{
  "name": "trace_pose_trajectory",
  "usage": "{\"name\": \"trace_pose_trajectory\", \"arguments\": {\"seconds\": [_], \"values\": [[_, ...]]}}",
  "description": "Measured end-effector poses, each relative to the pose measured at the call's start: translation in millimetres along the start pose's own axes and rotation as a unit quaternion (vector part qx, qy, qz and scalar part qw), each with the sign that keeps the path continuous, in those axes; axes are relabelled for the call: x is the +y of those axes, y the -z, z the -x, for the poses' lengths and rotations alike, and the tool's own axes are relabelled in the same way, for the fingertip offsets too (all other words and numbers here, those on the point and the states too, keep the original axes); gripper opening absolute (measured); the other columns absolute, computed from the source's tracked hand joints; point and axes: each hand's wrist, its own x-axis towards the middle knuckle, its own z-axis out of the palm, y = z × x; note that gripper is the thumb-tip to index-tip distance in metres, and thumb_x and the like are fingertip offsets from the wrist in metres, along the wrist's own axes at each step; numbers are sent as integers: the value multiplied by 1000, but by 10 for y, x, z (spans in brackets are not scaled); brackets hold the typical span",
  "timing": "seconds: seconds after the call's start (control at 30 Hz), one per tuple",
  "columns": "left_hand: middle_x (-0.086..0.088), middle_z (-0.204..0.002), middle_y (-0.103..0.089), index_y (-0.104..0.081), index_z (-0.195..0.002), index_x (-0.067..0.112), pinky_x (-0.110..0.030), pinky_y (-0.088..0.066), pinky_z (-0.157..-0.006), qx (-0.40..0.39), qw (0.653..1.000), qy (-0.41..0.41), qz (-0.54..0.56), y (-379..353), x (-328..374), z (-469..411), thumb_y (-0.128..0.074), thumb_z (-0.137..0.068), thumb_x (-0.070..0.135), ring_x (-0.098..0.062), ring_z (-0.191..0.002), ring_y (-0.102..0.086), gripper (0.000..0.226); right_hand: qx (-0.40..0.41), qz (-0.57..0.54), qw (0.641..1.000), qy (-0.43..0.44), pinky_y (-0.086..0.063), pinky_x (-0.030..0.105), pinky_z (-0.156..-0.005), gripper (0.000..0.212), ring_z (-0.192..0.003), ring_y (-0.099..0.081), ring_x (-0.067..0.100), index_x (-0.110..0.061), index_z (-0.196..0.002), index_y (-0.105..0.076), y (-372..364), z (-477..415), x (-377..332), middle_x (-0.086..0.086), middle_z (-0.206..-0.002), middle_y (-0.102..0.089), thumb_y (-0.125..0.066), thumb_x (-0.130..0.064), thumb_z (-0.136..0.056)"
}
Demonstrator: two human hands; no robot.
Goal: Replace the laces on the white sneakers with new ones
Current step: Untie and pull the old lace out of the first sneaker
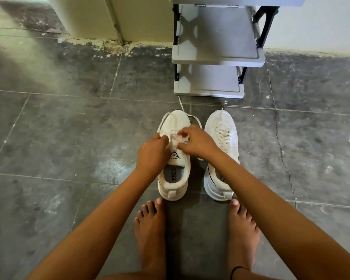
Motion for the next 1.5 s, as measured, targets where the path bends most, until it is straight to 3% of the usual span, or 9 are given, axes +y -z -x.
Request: {"name": "trace_pose_trajectory", "arguments": {"seconds": [0.37,0.5,0.6,0.67,0.83,1.0,1.13,1.37,1.5], "values": [[-5,-104,-60,-62,-111,17,-30,-42,-67,-53,997,12,59,28,-45,-39,-72,-76,46,-23,-92,-58,47,90,143,986,-1,-43,32,-74,20,-101,-56,26,-14,-106,-61,-78,-37,-28,7,-115,-53,-57,-18,-87],[-5,-104,-59,-61,-110,17,-32,-45,-68,-60,998,17,28,-2,-36,-41,-71,-77,45,-25,-91,-58,44,130,-86,987,35,-45,28,-80,10,-88,-56,11,-9,-90,-67,16,-25,-97,3,-102,-59,-67,-17,-84],[-6,-102,-60,-61,-108,16,-30,-43,-64,-53,998,13,14,-22,-1,-35,-68,-79,45,-24,-87,-59,41,176,-291,934,106,-41,11,-69,5,-71,-53,-5,-12,-81,-65,153,-1,-261,-7,-83,-58,-69,-9,-82],[-6,-101,-61,-63,-108,16,-29,-43,-64,-52,998,17,16,-25,15,-43,-67,-80,45,-23,-87,-59,40,191,-344,914,98,-46,20,-73,7,-74,-55,2,-15,-81,-63,186,-2,-252,-2,-86,-61,-68,-10,-83],[-5,-101,-61,-64,-105,16,-30,-42,-64,-56,998,17,17,-14,25,-55,-69,-79,42,-24,-88,-60,37,46,-84,995,-7,-45,32,-87,32,-98,-56,16,-14,-108,-62,17,-12,41,4,-115,-56,-70,-30,-81],[-6,-98,-61,-65,-102,16,-29,-40,-62,-46,999,7,10,-15,17,-50,-67,-81,41,-24,-85,-59,33,57,163,984,49,-43,35,-80,40,-111,-51,29,-13,-122,-54,-164,12,-25,10,-126,-46,-59,-27,-85],[-5,-98,-61,-65,-104,17,-28,-39,-61,-47,999,4,13,-20,18,-51,-68,-80,43,-23,-85,-58,35,106,195,973,63,-41,34,-71,24,-103,-53,28,-11,-109,-61,-147,-27,-67,10,-118,-49,-53,-21,-88],[-5,-97,-62,-65,-103,16,-30,-43,-64,-42,999,-2,9,-32,8,-51,-67,-81,44,-23,-85,-59,36,97,235,965,59,-42,36,-80,34,-111,-48,30,-8,-119,-55,-171,-59,-37,13,-124,-44,-56,-18,-86],[-6,-100,-62,-64,-105,15,-31,-44,-65,-45,999,-1,11,-36,8,-47,-67,-81,44,-23,-86,-59,37,140,168,972,84,-38,31,-66,20,-95,-55,29,-6,-107,-61,-215,-26,2,11,-115,-49,-54,-16,-91]]}}
